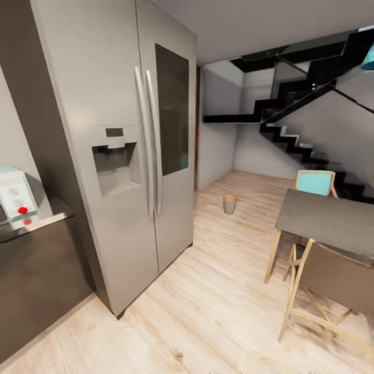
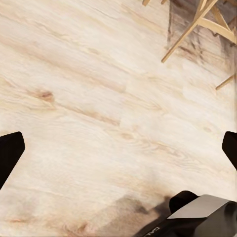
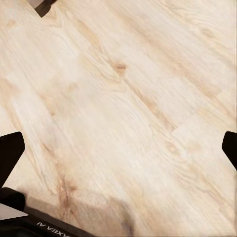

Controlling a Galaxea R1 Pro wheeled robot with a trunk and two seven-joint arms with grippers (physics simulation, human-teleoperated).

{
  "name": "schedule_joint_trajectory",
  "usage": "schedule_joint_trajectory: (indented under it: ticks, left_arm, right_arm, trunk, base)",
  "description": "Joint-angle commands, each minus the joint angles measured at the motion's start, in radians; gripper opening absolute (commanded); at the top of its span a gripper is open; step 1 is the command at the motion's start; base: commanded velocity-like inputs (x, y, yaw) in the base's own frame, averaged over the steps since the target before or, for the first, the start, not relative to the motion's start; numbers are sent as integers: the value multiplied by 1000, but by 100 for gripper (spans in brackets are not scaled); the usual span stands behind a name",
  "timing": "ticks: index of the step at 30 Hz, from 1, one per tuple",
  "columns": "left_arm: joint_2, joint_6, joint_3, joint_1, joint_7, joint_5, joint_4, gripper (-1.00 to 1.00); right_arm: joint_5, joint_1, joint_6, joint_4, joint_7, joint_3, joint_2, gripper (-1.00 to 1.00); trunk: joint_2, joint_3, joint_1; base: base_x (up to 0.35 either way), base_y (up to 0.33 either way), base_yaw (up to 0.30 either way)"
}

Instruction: Put the three can of soda from the living room inside the tash can in the kitchen.

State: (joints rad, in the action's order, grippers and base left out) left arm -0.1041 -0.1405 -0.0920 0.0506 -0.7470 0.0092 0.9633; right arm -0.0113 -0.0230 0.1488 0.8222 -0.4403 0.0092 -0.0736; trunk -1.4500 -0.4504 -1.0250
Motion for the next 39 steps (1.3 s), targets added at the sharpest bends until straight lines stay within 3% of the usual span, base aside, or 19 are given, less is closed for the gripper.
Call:
schedule_joint_trajectory:
  ticks: [1, 16, 39]
  left_arm:
    - [0, 0, 0, 0, 0, 0, 0, 100]
    - [0, 0, 0, 0, 0, 0, 0, 100]
    - [0, -1, 0, 0, 0, 0, 0, 100]
  right_arm:
    - [0, 0, 0, 0, 0, 0, 0, 100]
    - [-1, 0, 0, 0, 0, 0, 0, 100]
    - [-1, 0, 0, 0, 0, 0, 0, 100]
  trunk:
    - [0, 0, 0]
    - [0, 0, 0]
    - [0, 0, 0]
  base:
    - [0, 0, -264]
    - [10, 0, -231]
    - [331, 0, -5]
